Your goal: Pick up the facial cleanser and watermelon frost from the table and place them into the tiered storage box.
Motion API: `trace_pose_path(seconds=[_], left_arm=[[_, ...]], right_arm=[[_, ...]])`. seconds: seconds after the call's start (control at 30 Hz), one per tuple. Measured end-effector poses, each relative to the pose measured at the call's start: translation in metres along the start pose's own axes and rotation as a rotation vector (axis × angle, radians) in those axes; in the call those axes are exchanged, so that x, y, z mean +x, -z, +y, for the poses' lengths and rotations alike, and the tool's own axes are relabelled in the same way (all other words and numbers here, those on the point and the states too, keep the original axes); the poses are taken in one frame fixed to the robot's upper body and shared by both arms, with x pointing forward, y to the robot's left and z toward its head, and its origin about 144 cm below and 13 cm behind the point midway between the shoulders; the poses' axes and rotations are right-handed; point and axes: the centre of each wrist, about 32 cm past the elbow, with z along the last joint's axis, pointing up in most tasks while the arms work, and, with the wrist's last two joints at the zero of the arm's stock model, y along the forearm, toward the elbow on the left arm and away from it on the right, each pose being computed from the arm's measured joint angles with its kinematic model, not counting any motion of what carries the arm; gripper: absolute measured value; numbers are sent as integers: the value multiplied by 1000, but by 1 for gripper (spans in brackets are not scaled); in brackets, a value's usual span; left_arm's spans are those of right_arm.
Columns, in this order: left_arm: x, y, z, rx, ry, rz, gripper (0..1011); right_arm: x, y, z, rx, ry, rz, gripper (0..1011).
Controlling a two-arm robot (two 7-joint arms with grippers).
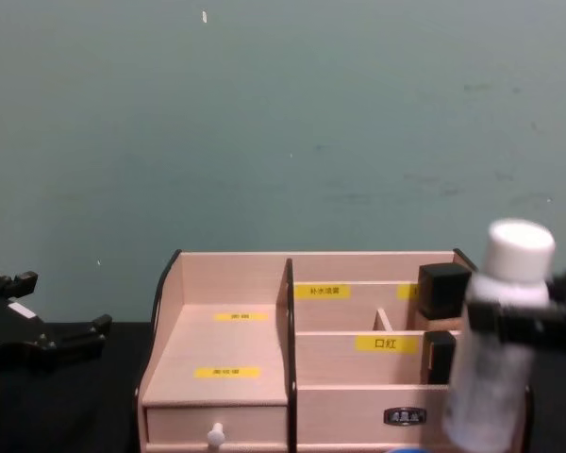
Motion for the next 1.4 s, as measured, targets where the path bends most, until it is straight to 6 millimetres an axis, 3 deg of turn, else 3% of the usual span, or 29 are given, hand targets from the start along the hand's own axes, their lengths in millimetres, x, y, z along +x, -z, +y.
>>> trace_pose_path(seconds=[0.37,0.83,1.4], left_arm=[[0,0,0,0,0,0,1001],[0,0,0,0,0,0,1001],[0,0,0,0,0,0,1001]], right_arm=[[4,-38,25,63,-13,-54,591],[8,-56,63,71,-33,-55,591],[22,-63,95,60,-19,-47,591]])
